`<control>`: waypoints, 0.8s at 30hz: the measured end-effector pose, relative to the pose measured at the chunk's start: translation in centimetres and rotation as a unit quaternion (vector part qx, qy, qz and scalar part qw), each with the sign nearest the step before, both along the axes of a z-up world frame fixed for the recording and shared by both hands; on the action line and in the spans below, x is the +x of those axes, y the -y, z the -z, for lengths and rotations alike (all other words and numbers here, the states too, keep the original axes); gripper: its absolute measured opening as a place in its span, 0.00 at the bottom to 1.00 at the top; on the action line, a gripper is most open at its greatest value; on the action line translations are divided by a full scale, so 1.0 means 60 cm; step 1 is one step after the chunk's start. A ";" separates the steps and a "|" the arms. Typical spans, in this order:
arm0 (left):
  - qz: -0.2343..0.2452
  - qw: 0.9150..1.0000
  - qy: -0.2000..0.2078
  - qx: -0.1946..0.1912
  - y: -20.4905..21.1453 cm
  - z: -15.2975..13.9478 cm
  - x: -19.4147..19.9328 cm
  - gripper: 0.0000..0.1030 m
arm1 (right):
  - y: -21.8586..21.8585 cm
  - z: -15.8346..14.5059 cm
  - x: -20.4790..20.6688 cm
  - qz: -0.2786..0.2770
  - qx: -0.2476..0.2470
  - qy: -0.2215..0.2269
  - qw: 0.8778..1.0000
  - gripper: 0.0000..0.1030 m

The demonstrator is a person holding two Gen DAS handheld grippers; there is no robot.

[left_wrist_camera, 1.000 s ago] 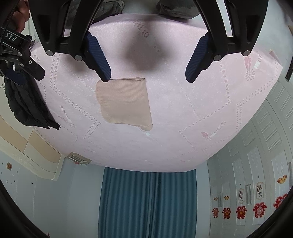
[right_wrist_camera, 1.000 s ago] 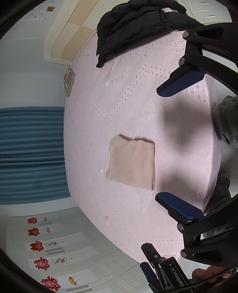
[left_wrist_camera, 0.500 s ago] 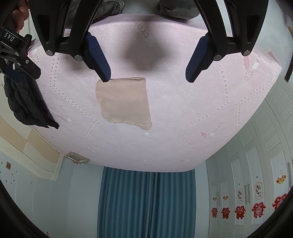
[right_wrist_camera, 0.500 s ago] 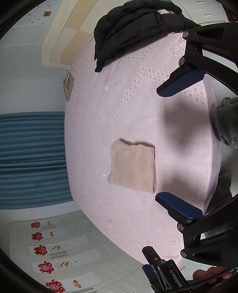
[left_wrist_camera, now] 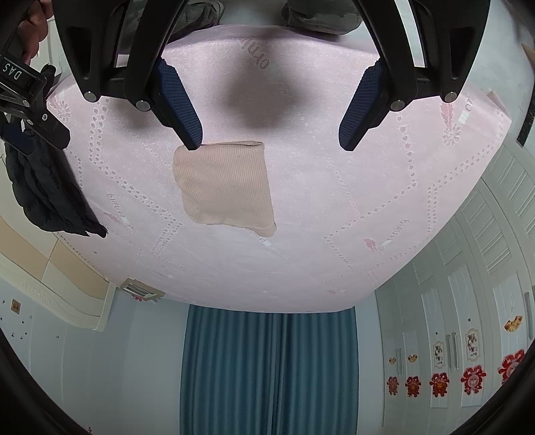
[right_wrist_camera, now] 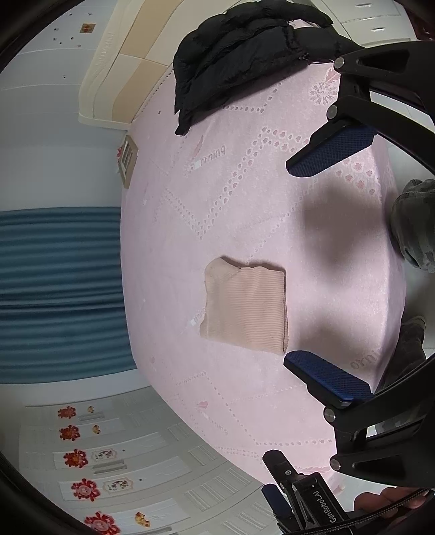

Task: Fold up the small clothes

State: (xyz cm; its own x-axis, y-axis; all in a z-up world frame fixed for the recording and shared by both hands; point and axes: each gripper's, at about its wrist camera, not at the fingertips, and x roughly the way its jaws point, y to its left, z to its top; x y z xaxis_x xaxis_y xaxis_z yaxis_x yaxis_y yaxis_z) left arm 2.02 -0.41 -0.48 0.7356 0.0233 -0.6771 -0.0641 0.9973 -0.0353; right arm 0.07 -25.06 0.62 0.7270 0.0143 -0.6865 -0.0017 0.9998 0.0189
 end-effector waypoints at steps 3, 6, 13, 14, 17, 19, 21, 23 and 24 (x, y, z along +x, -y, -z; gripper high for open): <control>-0.002 1.000 -0.001 0.000 -0.003 -0.001 0.000 0.81 | 0.001 -0.002 0.000 -0.001 0.001 0.001 1.000 0.99; -0.002 1.000 -0.001 -0.002 -0.005 -0.003 0.000 0.81 | 0.001 -0.002 0.000 -0.001 0.000 0.001 1.000 0.99; -0.004 1.000 0.001 -0.003 -0.011 -0.007 0.000 0.81 | 0.001 -0.005 -0.002 -0.002 0.000 0.003 1.000 0.99; -0.004 1.000 0.001 -0.005 -0.012 -0.008 -0.001 0.81 | 0.001 -0.006 -0.003 -0.002 0.000 0.004 1.000 0.99; -0.003 1.000 0.003 -0.004 -0.012 -0.011 -0.001 0.81 | -0.001 -0.009 -0.004 -0.002 -0.001 0.007 1.000 0.99; -0.003 1.000 0.002 -0.004 -0.014 -0.012 -0.002 0.81 | -0.001 -0.011 -0.005 -0.002 -0.001 0.009 1.000 0.99; -0.004 1.000 0.003 -0.004 -0.013 -0.012 -0.002 0.81 | -0.001 -0.013 -0.007 -0.001 -0.001 0.009 1.000 0.99; -0.004 1.000 0.003 -0.005 -0.013 -0.012 -0.001 0.81 | -0.001 -0.014 -0.008 -0.001 -0.001 0.010 1.000 0.99; -0.004 1.000 0.003 -0.006 -0.013 -0.012 -0.001 0.81 | -0.001 -0.015 -0.008 -0.001 -0.001 0.011 1.000 0.99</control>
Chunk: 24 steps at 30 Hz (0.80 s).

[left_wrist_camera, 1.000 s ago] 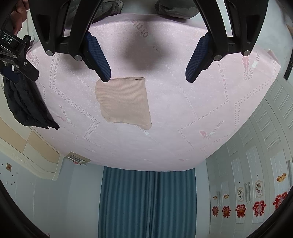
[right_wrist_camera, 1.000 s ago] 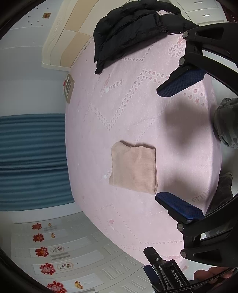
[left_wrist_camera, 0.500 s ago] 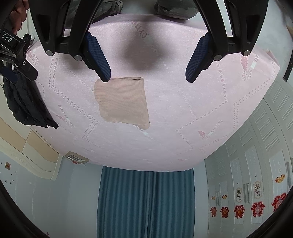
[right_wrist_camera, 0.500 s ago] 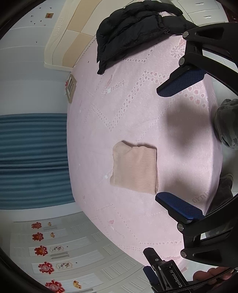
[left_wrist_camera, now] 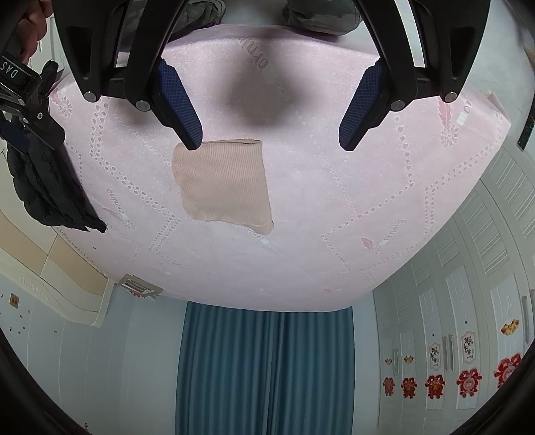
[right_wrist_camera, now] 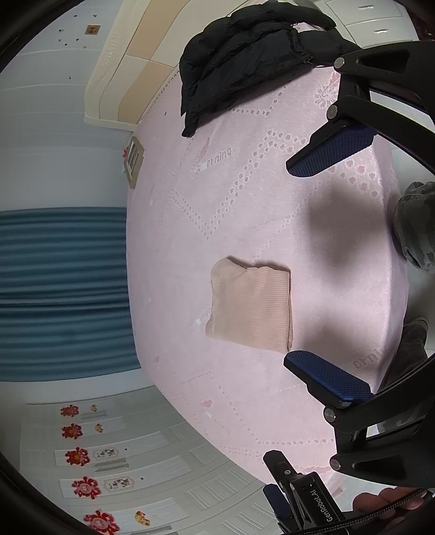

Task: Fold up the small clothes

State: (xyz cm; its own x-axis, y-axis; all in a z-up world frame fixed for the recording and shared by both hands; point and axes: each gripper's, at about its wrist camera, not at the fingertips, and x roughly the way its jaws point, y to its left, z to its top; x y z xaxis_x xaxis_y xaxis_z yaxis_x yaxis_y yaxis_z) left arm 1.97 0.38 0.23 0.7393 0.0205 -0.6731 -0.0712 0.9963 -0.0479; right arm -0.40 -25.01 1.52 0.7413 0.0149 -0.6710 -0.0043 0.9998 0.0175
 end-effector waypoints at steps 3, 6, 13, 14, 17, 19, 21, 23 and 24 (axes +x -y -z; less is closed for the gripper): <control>0.000 1.000 0.001 0.000 0.000 -0.002 -0.002 0.81 | 0.001 -0.001 0.000 0.001 0.001 0.001 1.000 0.99; 0.000 1.000 0.003 0.001 -0.001 -0.005 -0.003 0.81 | 0.003 -0.003 0.000 0.002 0.003 0.001 1.000 0.99; -0.002 1.000 0.005 -0.001 -0.004 -0.009 -0.004 0.81 | 0.004 -0.005 0.000 0.000 0.001 0.002 1.000 0.99; -0.002 1.000 0.006 0.000 -0.004 -0.009 -0.005 0.81 | 0.003 -0.006 0.000 0.000 0.001 0.003 1.000 0.99; -0.001 1.000 0.006 0.000 -0.006 -0.010 -0.004 0.81 | 0.003 -0.007 0.000 -0.001 0.001 0.003 1.000 0.99; -0.002 1.000 0.007 0.000 -0.007 -0.011 -0.004 0.81 | 0.001 -0.007 -0.001 -0.001 0.000 0.003 1.000 0.99; -0.002 1.000 0.007 -0.001 -0.008 -0.011 -0.005 0.81 | 0.001 -0.007 -0.001 -0.001 0.001 0.004 1.000 0.99; -0.002 1.000 0.007 0.000 -0.008 -0.012 -0.004 0.81 | 0.000 -0.007 -0.001 -0.001 0.001 0.003 1.000 0.99; -0.003 1.000 0.007 0.000 -0.009 -0.012 -0.004 0.81 | 0.000 -0.007 -0.001 -0.001 0.001 0.004 1.000 0.99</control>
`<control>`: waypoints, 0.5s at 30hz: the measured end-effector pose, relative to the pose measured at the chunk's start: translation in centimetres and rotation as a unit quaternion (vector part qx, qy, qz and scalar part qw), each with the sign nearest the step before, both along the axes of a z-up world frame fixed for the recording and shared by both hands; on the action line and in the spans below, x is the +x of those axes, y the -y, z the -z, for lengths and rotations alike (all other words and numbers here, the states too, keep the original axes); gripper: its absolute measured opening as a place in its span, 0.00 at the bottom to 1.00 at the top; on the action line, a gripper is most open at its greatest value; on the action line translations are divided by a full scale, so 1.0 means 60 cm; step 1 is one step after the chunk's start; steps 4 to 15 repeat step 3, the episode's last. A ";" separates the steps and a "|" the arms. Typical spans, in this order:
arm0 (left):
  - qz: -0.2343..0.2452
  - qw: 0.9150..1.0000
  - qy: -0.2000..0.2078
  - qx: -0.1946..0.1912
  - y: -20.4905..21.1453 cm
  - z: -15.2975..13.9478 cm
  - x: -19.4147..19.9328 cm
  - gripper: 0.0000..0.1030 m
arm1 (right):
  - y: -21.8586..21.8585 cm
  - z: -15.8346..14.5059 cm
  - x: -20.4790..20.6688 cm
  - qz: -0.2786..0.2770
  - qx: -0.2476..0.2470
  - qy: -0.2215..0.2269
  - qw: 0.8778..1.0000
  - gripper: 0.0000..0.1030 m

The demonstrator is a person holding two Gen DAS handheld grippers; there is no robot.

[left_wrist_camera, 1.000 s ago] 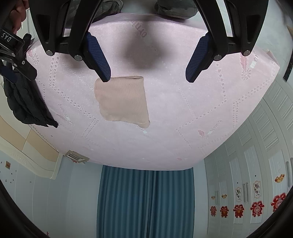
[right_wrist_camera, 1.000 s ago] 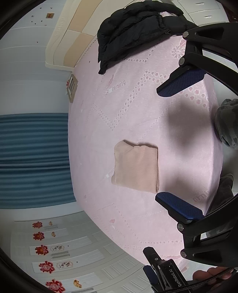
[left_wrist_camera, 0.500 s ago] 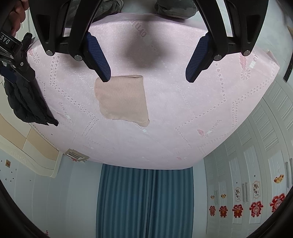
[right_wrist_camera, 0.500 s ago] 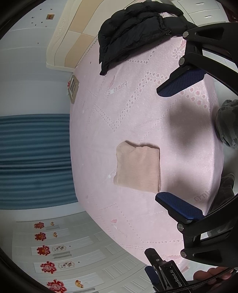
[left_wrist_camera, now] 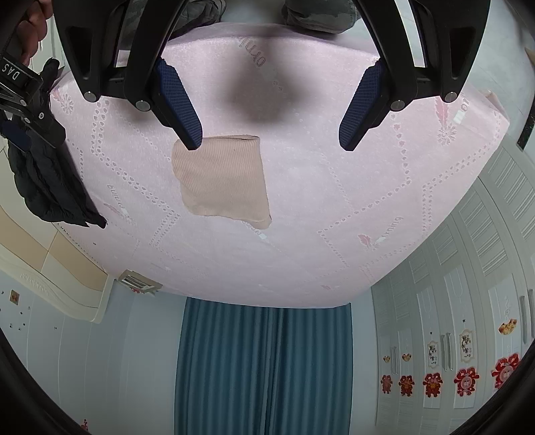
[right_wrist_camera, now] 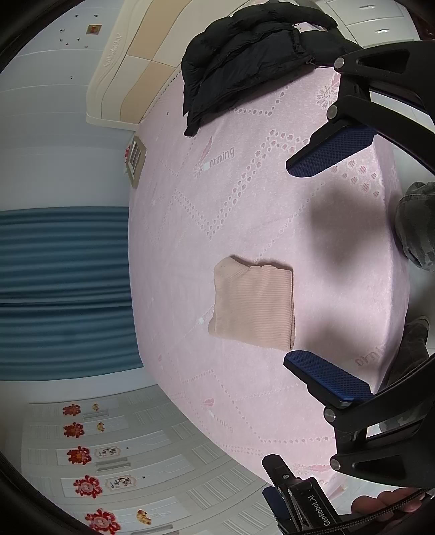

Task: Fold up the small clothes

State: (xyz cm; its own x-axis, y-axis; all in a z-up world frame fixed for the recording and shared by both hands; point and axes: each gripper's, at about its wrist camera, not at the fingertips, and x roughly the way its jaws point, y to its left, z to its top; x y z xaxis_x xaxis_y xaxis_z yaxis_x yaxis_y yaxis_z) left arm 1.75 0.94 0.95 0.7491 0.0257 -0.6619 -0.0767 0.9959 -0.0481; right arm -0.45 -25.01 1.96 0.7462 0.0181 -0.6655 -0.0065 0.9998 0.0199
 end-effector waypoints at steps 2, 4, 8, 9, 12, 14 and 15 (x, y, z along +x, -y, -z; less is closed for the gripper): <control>-0.001 1.000 0.001 -0.001 -0.002 0.000 0.002 0.81 | -0.001 0.000 -0.001 0.000 0.001 0.001 1.000 0.99; -0.001 1.000 0.000 -0.002 -0.002 0.001 0.003 0.81 | -0.001 0.000 0.000 0.000 0.001 0.001 1.000 0.99; -0.001 1.000 0.000 -0.002 -0.002 0.001 0.003 0.81 | -0.001 0.000 0.000 0.000 0.001 0.001 1.000 0.99; -0.001 1.000 0.000 -0.002 -0.002 0.001 0.003 0.81 | -0.001 0.000 0.000 0.000 0.001 0.001 1.000 0.99; -0.001 1.000 0.000 -0.002 -0.002 0.001 0.003 0.81 | -0.001 0.000 0.000 0.000 0.001 0.001 1.000 0.99; -0.001 1.000 0.000 -0.002 -0.002 0.001 0.003 0.81 | -0.001 0.000 0.000 0.000 0.001 0.001 1.000 0.99; -0.001 1.000 0.000 -0.002 -0.002 0.001 0.003 0.81 | -0.001 0.000 0.000 0.000 0.001 0.001 1.000 0.99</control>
